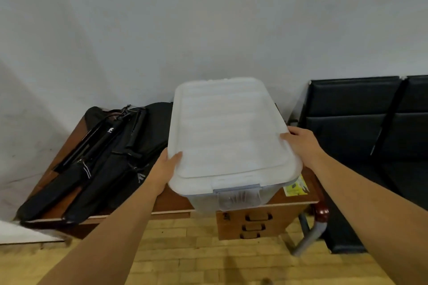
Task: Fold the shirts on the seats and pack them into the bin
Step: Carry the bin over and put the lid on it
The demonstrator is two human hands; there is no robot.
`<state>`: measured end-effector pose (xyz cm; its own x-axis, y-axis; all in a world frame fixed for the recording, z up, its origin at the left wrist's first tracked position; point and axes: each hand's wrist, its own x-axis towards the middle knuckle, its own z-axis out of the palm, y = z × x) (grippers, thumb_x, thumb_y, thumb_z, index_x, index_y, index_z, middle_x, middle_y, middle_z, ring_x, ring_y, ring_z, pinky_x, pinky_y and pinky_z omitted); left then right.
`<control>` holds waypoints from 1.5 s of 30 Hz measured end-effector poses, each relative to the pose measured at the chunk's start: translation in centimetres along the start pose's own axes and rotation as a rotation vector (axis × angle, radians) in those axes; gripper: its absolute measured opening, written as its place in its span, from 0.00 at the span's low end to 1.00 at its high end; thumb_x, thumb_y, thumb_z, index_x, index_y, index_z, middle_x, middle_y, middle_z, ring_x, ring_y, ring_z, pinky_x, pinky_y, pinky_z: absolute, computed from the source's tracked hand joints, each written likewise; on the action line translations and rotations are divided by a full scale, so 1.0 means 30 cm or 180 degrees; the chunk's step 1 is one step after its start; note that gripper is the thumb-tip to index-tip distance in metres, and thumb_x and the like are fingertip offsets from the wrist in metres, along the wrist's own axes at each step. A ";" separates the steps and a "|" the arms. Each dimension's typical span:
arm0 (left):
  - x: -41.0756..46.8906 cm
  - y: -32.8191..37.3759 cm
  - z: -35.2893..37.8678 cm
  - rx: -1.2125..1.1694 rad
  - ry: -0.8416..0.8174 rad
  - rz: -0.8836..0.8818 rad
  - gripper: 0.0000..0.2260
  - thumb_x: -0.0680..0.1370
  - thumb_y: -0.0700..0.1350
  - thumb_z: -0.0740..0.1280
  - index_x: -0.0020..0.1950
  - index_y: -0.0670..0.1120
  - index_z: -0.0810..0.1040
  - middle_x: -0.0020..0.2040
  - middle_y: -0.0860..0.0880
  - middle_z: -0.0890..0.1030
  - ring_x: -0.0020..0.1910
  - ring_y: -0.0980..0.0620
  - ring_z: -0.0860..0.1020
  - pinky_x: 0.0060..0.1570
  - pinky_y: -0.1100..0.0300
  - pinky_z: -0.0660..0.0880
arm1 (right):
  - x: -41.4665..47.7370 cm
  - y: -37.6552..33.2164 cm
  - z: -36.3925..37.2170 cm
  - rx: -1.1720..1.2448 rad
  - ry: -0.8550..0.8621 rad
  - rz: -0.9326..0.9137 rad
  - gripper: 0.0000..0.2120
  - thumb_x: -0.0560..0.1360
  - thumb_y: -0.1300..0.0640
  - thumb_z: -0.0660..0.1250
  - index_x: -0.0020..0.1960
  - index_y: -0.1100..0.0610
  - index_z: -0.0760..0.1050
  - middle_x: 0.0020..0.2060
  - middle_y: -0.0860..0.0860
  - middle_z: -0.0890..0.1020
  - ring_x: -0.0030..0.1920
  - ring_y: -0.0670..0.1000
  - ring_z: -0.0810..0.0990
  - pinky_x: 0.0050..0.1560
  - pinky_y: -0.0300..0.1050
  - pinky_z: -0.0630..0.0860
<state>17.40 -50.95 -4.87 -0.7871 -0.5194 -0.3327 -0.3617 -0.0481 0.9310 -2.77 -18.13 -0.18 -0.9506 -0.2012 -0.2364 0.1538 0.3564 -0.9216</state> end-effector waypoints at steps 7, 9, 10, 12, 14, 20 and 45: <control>0.022 -0.025 0.043 0.0459 0.0510 0.0022 0.21 0.82 0.54 0.64 0.72 0.46 0.72 0.62 0.48 0.79 0.60 0.45 0.78 0.59 0.49 0.74 | 0.030 0.072 0.004 -0.0144 -0.0115 -0.0127 0.15 0.81 0.57 0.65 0.67 0.54 0.77 0.52 0.46 0.80 0.51 0.49 0.79 0.52 0.45 0.73; 0.030 -0.022 0.048 0.0613 0.0596 0.0076 0.20 0.82 0.53 0.64 0.71 0.45 0.73 0.61 0.48 0.79 0.59 0.46 0.78 0.57 0.50 0.74 | 0.033 0.096 0.012 -0.0219 -0.0146 -0.0268 0.14 0.82 0.55 0.64 0.67 0.54 0.76 0.54 0.47 0.80 0.54 0.50 0.79 0.47 0.39 0.72; 0.032 -0.020 0.050 0.0638 0.0625 0.0095 0.20 0.83 0.53 0.64 0.71 0.45 0.73 0.61 0.48 0.79 0.58 0.46 0.77 0.55 0.51 0.73 | 0.035 0.100 0.016 -0.0259 -0.0132 -0.0294 0.15 0.82 0.55 0.63 0.68 0.54 0.75 0.56 0.48 0.80 0.54 0.50 0.79 0.46 0.38 0.72; 0.038 -0.023 0.054 0.0677 0.0639 0.0119 0.20 0.83 0.53 0.64 0.72 0.44 0.72 0.61 0.48 0.79 0.57 0.47 0.77 0.54 0.52 0.72 | 0.050 0.117 0.018 -0.0494 -0.0101 -0.0330 0.17 0.83 0.52 0.62 0.70 0.55 0.73 0.59 0.49 0.80 0.57 0.51 0.78 0.52 0.41 0.72; 0.042 -0.029 0.062 0.0776 0.0611 0.0052 0.22 0.83 0.53 0.64 0.73 0.45 0.69 0.61 0.48 0.77 0.57 0.47 0.75 0.54 0.52 0.71 | 0.055 0.139 0.017 -0.0951 -0.0068 -0.0413 0.17 0.83 0.49 0.61 0.69 0.55 0.73 0.58 0.50 0.80 0.57 0.52 0.78 0.54 0.44 0.71; 0.046 -0.026 0.071 0.1038 0.0690 0.0056 0.21 0.83 0.53 0.63 0.70 0.42 0.70 0.59 0.45 0.77 0.56 0.45 0.76 0.53 0.51 0.72 | 0.029 0.138 0.049 -0.1754 0.0033 -0.0575 0.14 0.84 0.49 0.57 0.64 0.57 0.70 0.56 0.55 0.77 0.57 0.56 0.79 0.54 0.49 0.77; 0.096 -0.009 0.071 0.1972 0.0936 0.0237 0.21 0.85 0.54 0.57 0.71 0.40 0.65 0.64 0.38 0.71 0.60 0.38 0.73 0.54 0.46 0.70 | -0.283 0.299 0.255 -0.3322 -0.0500 -0.3011 0.41 0.71 0.44 0.72 0.78 0.57 0.63 0.79 0.54 0.63 0.78 0.53 0.61 0.78 0.47 0.46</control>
<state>14.16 -50.63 -6.39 -0.6844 -0.7165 -0.1351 -0.5996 0.4477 0.6634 8.75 -20.21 -8.79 -0.5309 -0.8135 0.2375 -0.8470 0.5183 -0.1180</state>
